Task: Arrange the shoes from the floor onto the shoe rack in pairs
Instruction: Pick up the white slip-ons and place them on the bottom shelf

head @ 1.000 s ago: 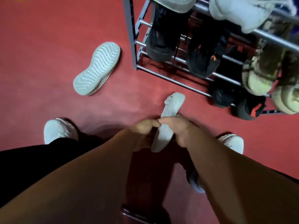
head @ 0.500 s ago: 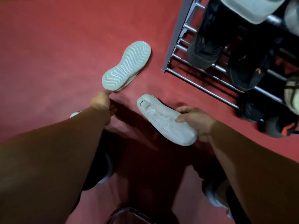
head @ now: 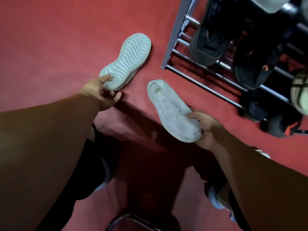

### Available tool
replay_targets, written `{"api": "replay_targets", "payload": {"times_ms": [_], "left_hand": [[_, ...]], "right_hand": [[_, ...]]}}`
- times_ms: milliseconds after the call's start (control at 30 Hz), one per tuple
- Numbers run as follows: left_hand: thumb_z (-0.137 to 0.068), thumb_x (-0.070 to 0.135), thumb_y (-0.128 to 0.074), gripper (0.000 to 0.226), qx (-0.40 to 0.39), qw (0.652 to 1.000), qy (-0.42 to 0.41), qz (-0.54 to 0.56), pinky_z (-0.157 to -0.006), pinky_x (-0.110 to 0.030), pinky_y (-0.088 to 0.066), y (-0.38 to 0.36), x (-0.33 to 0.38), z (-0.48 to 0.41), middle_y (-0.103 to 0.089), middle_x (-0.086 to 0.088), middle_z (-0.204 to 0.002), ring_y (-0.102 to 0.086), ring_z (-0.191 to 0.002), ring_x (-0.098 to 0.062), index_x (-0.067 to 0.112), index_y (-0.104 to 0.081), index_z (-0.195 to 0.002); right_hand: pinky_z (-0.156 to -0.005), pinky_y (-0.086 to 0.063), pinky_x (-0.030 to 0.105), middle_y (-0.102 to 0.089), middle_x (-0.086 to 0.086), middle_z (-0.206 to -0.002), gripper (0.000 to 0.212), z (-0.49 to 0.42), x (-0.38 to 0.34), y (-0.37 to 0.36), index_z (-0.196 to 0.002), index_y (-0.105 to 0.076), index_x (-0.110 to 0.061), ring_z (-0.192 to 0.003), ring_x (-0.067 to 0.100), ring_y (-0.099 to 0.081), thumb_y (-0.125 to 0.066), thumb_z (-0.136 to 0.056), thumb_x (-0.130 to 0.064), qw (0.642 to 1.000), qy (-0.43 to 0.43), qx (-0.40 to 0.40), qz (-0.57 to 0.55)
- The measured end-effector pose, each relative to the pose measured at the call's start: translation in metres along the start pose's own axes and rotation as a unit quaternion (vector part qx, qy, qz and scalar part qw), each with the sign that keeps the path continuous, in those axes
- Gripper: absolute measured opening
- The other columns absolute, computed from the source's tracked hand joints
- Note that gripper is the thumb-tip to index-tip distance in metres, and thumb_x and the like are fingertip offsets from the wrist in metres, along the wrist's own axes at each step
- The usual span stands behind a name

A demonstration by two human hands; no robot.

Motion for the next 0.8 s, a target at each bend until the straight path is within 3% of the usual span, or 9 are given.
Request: {"api": "replay_targets", "payload": {"times_ms": [100,200,300,400,500,600,700,800], "left_hand": [[-0.093,0.017,-0.068,0.015,-0.029,0.999,0.002,0.023,-0.085,-0.043,-0.06,-0.002,-0.002,0.003,-0.05,-0.007,-0.102,-0.056,-0.089,-0.017,0.005,-0.06,-0.091],[-0.095,0.002,-0.058,0.008,-0.075,0.996,-0.009,0.049,-0.072,-0.042,-0.063,-0.005,-0.009,0.01,-0.062,-0.014,-0.118,-0.064,-0.114,-0.029,-0.003,-0.06,-0.101],[-0.089,-0.004,-0.05,0.017,-0.101,0.989,-0.033,0.099,-0.08,-0.04,-0.062,0.004,-0.03,0.02,-0.066,-0.016,-0.108,-0.071,-0.1,-0.032,-0.004,-0.062,-0.102],[-0.069,0.009,-0.066,0.023,-0.116,0.972,-0.03,0.203,-0.091,-0.05,-0.057,0.03,-0.062,0.02,-0.057,-0.014,-0.095,-0.063,-0.099,-0.032,0.005,-0.065,-0.092],[-0.094,0.034,-0.06,0.025,-0.044,0.975,0.002,0.218,-0.094,-0.051,-0.055,0.042,-0.099,0.015,-0.068,-0.006,-0.091,-0.067,-0.103,-0.027,0.012,-0.065,-0.105],[-0.095,0.025,-0.061,0.013,-0.018,0.99,0.03,0.137,-0.082,-0.036,-0.058,0.033,-0.129,0.017,-0.075,0.0,-0.074,-0.068,-0.085,-0.017,0.016,-0.07,-0.099],[-0.091,0.02,-0.066,0.019,0.001,0.992,0.057,0.116,-0.069,-0.032,-0.059,0.028,-0.147,0.016,-0.076,-0.001,-0.081,-0.069,-0.082,-0.017,0.015,-0.071,-0.108],[-0.091,0.02,-0.069,0.026,0.003,0.989,0.061,0.135,-0.058,-0.033,-0.06,0.023,-0.151,0.019,-0.077,-0.004,-0.09,-0.071,-0.082,-0.021,0.012,-0.069,-0.115]], "right_hand": [[-0.106,-0.051,0.045,-0.072,0.015,-0.126,0.041,-0.003,0.009,0.004,-0.131,-0.066,-0.004,-0.118,0.033,-0.068,-0.052,-0.093,-0.004,0.998,-0.003,0.06,-0.023],[-0.082,-0.061,0.04,-0.074,0.016,-0.118,0.04,-0.002,0.022,-0.001,-0.126,-0.067,0.001,-0.103,0.032,-0.073,-0.05,-0.09,0.002,0.993,-0.063,0.098,0.025],[-0.076,-0.061,0.048,-0.076,0.017,-0.11,0.038,-0.003,0.031,-0.004,-0.121,-0.066,0.0,-0.096,0.035,-0.074,-0.052,-0.085,0.005,0.985,-0.093,0.135,0.062],[-0.083,-0.06,0.051,-0.077,0.015,-0.109,0.039,0.002,0.031,-0.011,-0.122,-0.065,-0.005,-0.099,0.035,-0.074,-0.05,-0.086,0.002,0.983,-0.103,0.13,0.075],[-0.09,-0.06,0.048,-0.078,0.013,-0.107,0.036,0.002,0.033,-0.011,-0.121,-0.066,-0.006,-0.1,0.033,-0.075,-0.052,-0.088,-0.001,0.985,-0.105,0.128,0.059],[-0.09,-0.06,0.048,-0.078,0.013,-0.106,0.033,0.002,0.037,-0.009,-0.122,-0.065,-0.008,-0.098,0.032,-0.075,-0.055,-0.09,-0.006,0.982,-0.121,0.137,0.055],[-0.076,-0.061,0.051,-0.073,0.017,-0.11,0.025,0.009,0.038,-0.011,-0.119,-0.061,-0.006,-0.095,0.036,-0.073,-0.053,-0.095,-0.009,0.978,-0.151,0.131,0.051],[-0.08,-0.061,0.055,-0.072,0.018,-0.113,0.025,0.013,0.034,-0.012,-0.119,-0.06,-0.007,-0.099,0.038,-0.072,-0.051,-0.096,-0.008,0.981,-0.151,0.112,0.047]]}}
Point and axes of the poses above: each hand's wrist, its own z-axis away from the middle knuckle, its own y-axis out of the back of the hand, x = y × z, the point moved 2 cm from there along -z, towards the middle knuckle
